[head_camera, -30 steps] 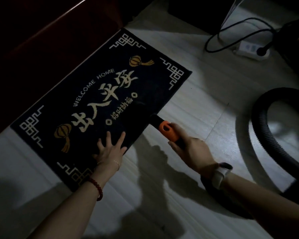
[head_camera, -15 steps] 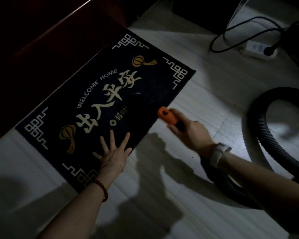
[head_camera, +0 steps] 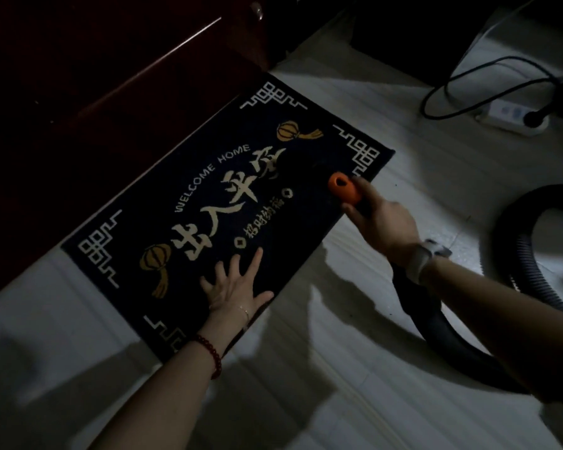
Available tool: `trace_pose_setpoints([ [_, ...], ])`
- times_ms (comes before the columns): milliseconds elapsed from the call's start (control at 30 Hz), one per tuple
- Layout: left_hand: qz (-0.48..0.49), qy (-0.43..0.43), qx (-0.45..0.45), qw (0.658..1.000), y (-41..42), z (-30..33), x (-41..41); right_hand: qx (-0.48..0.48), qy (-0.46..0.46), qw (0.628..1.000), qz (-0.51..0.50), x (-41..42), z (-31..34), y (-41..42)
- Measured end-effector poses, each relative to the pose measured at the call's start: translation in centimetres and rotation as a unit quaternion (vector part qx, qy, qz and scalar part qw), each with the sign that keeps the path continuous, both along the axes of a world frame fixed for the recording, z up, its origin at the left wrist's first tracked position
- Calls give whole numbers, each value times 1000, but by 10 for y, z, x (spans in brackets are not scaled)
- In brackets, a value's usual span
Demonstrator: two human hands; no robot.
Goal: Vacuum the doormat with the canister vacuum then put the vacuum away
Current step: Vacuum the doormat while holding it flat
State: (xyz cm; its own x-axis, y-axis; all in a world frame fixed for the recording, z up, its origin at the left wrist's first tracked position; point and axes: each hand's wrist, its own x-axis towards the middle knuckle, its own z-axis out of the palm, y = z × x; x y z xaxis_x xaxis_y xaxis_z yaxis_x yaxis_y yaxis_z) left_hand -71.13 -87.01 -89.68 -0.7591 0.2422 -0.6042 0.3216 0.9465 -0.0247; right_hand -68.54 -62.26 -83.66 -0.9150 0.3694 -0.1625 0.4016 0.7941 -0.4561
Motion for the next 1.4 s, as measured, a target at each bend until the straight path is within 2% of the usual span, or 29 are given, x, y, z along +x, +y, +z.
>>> trace_pose_setpoints([
  [133, 66, -88, 22, 994, 4, -4, -21, 20, -1, 1000, -6, -52, -7, 3],
  [233, 92, -119, 39, 988, 2, -8, -24, -9, -1, 999, -33, -80, -11, 14],
  [367, 91, -114, 34, 989, 3, -8, -25, -71, 27, 993, -95, -78, -15, 41],
  [467, 87, -113, 22, 990, 5, -9, -25, -39, 30, 989, -143, -31, -16, 52],
  [567, 81, -109, 9, 991, 6, -9, -25, 13, 34, 993, -110, 7, -9, 35],
  [667, 77, -114, 15, 990, 6, -8, -25, 34, 29, 996, -81, -25, -9, 31],
  [767, 79, -116, 27, 990, 3, -11, -25, -1, 14, 997, -74, -86, -8, 40],
  [833, 80, -117, 29, 990, 2, -12, -26, -41, 19, 996, -82, -98, -8, 43],
  [967, 85, -119, 36, 988, 3, -10, -26, -38, 26, 994, -102, -36, -12, 20],
  [1067, 88, -116, 35, 989, 4, -10, -25, -31, 6, 998, -58, 21, -4, -8],
  [1133, 86, -110, 37, 990, 4, -11, -24, -20, -5, 999, -44, 29, 0, -9],
  [1233, 86, -110, 37, 990, 3, -11, -25, -13, 13, 996, -92, -5, -6, 14],
  [1300, 86, -112, 38, 989, 4, -10, -25, -47, 31, 988, -145, -30, -9, 25],
  [1400, 87, -109, 47, 989, 2, -9, -26, -59, 25, 990, -127, -22, -11, 6],
])
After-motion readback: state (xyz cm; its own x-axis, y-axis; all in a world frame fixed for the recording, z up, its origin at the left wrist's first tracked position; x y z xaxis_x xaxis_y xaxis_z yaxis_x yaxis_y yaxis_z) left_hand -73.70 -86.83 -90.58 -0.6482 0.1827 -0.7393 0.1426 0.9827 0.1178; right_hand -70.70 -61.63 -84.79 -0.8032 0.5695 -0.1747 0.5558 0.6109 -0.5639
